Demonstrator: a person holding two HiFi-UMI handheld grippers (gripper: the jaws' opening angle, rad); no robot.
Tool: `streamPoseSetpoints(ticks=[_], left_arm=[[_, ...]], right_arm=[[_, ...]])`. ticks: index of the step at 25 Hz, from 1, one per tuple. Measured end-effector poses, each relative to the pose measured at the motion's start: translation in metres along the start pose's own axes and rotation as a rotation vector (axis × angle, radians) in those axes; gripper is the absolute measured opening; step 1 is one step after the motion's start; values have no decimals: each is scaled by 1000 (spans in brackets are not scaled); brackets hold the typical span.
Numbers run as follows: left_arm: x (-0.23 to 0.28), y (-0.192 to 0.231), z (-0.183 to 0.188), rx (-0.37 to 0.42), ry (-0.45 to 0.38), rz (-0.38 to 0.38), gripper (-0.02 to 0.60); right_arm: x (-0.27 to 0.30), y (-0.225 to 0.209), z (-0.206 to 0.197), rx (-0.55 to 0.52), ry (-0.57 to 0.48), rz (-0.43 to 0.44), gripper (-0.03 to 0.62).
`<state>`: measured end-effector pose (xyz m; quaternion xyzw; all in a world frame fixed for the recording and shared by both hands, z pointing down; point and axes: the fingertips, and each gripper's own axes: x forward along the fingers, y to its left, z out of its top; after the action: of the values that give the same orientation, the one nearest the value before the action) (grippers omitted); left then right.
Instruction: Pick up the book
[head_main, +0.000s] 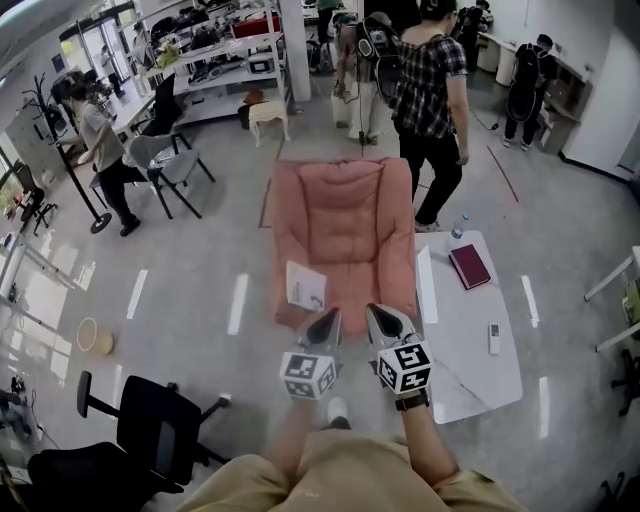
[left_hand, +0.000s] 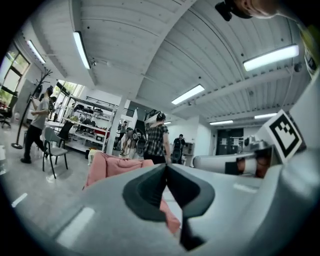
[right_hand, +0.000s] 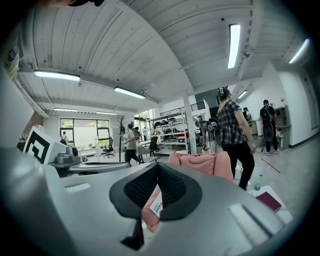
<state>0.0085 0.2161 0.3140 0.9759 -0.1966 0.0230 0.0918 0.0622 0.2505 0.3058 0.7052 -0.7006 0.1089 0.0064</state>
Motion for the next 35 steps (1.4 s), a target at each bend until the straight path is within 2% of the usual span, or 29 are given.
streamPoseSetpoints(ticks=[5,10,17,20,23,30,35], left_arm=[[23,57,3,-35,-13,13,1],[21,95,-6,-70,8,25,2],[22,140,-17,-102,34,67,1],[31,154,-31,-122,52,87,2],[44,171,-45,-152,80,110,1],[79,215,-73,-231,141,150,2],[103,242,-105,-319,217,187,2]], right_arm=[[63,0,6,2,0,24,5],[101,3,-15,165,44,81,5],[154,24,-18,80,104,169,5],[173,21,-36,49,164,223,5],[193,9,-52,64,217,278,5],[252,-32,-76,36,353,318,5],[285,-57,-111,27,545,344,5]])
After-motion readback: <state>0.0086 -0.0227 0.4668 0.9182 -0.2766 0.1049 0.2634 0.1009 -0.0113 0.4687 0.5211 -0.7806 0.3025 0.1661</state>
